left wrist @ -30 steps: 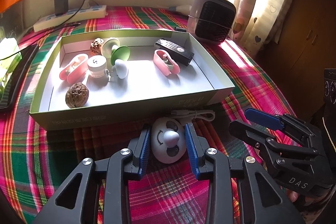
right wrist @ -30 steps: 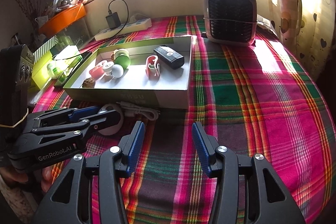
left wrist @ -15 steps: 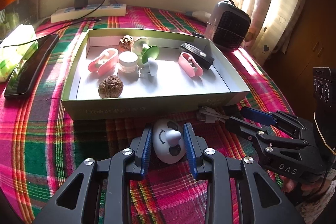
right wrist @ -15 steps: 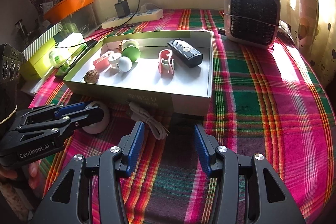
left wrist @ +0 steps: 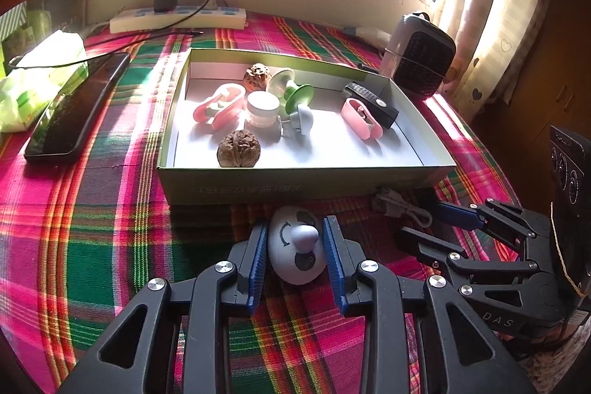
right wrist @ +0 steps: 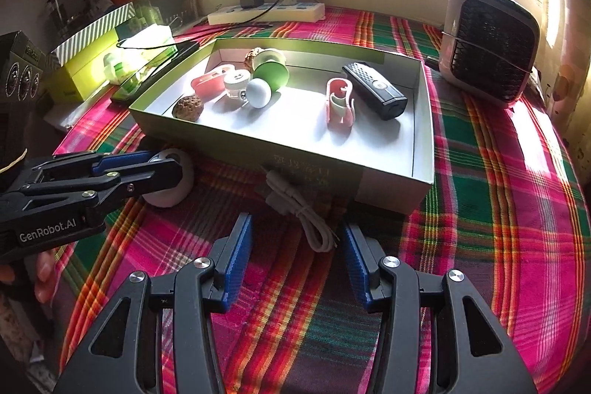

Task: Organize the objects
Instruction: 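Lower the right gripper and grasp the white cable while the left holds the gadget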

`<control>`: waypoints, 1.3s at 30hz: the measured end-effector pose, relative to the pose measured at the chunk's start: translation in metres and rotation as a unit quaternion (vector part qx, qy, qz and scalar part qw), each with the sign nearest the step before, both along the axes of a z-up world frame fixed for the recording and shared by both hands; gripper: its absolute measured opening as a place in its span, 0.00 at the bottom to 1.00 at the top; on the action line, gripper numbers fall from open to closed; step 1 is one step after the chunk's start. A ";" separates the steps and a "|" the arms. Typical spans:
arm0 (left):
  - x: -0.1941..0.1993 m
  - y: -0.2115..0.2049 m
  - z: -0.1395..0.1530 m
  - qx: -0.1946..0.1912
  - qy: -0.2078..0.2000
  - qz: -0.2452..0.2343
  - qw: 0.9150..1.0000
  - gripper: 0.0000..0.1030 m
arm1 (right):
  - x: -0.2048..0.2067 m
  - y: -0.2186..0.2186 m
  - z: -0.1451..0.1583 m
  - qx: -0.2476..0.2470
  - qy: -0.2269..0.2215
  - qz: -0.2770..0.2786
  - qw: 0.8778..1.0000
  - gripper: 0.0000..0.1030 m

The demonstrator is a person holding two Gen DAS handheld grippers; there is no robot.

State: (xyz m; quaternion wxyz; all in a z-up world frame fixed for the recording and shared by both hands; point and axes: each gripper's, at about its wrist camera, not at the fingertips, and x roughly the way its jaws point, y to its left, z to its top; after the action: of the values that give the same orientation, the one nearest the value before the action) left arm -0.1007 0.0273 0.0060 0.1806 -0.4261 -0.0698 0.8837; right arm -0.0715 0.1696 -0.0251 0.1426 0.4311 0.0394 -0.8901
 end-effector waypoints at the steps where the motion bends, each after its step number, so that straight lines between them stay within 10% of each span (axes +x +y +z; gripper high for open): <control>1: 0.000 -0.001 0.000 0.002 -0.001 0.001 1.000 0.27 | 0.001 -0.002 0.000 0.001 0.000 0.005 1.000 0.47; 39: -0.001 -0.001 -0.002 -0.001 0.003 -0.001 1.000 0.30 | -0.005 -0.029 -0.001 0.041 0.015 0.019 0.999 0.36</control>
State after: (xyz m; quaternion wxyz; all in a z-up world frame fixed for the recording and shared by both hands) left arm -0.1015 0.0259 0.0044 0.1810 -0.4234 -0.0677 0.8851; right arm -0.0768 0.1401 -0.0259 0.1410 0.4226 0.0862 -0.8911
